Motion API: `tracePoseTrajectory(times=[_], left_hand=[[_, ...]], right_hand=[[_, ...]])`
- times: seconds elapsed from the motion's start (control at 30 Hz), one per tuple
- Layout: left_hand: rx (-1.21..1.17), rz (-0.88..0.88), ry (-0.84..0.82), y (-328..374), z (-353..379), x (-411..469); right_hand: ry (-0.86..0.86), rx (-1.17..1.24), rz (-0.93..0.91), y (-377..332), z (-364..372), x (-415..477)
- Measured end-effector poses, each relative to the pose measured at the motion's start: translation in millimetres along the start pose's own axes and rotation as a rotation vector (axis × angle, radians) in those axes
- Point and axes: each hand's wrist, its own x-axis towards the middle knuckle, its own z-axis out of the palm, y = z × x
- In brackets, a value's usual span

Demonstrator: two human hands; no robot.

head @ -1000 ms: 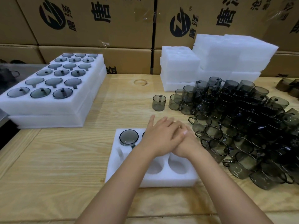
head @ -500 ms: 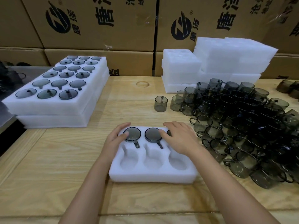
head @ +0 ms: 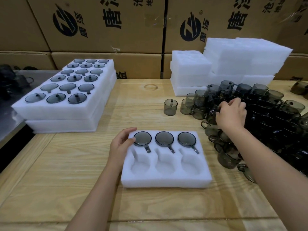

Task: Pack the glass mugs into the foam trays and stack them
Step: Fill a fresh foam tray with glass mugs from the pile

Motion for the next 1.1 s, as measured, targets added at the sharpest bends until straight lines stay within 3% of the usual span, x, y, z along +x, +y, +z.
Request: tracePoseTrajectory(times=[0.17, 0.37, 0.43, 0.5, 0.57, 0.63, 0.7, 0.8, 0.97, 1.1], left_hand=[[0.001, 0.032, 0.004, -3.3, -1.8, 0.4], [-0.14, -0.046, 0.068, 5.8, -0.8, -0.3], [0.032, 0.041, 0.131, 14.4, 1.3, -5.7], [0.323, 0.251, 0.125, 28.0, 8.6, -14.9], [0.56, 0.471, 0.005, 46.5, 24.5, -23.4], [0.677, 0.558, -0.178, 59.5, 48.0, -30.2], [0.685, 0.535, -0.3, 62.3, 67.8, -32.4], [0.587, 0.467, -0.347, 57.0, 75.4, -28.6], [0.432, 0.287, -0.538, 53.3, 67.4, -16.8], [0.523, 0.255, -0.636, 48.4, 75.9, -15.5]], right_hand=[[0.053, 0.095, -0.085, -2.8, 0.7, -10.2], [0.024, 0.476, -0.201, -25.7, -20.1, -48.2], [-0.021, 0.574, -0.262, -34.5, -30.6, -66.6], [-0.077, 0.646, -0.32, -43.7, -41.4, -84.9], [-0.129, 0.704, -0.361, -54.9, -50.4, -101.6], [-0.158, 0.741, -0.382, -67.1, -55.8, -115.2], [-0.181, 0.794, -0.385, -76.1, -57.6, -126.5], [-0.217, 0.851, -0.376, -76.5, -57.7, -135.3], [-0.46, 0.739, -0.443, -49.0, -62.0, -131.3], [-0.44, 0.604, -0.465, -29.4, -64.4, -125.6]])
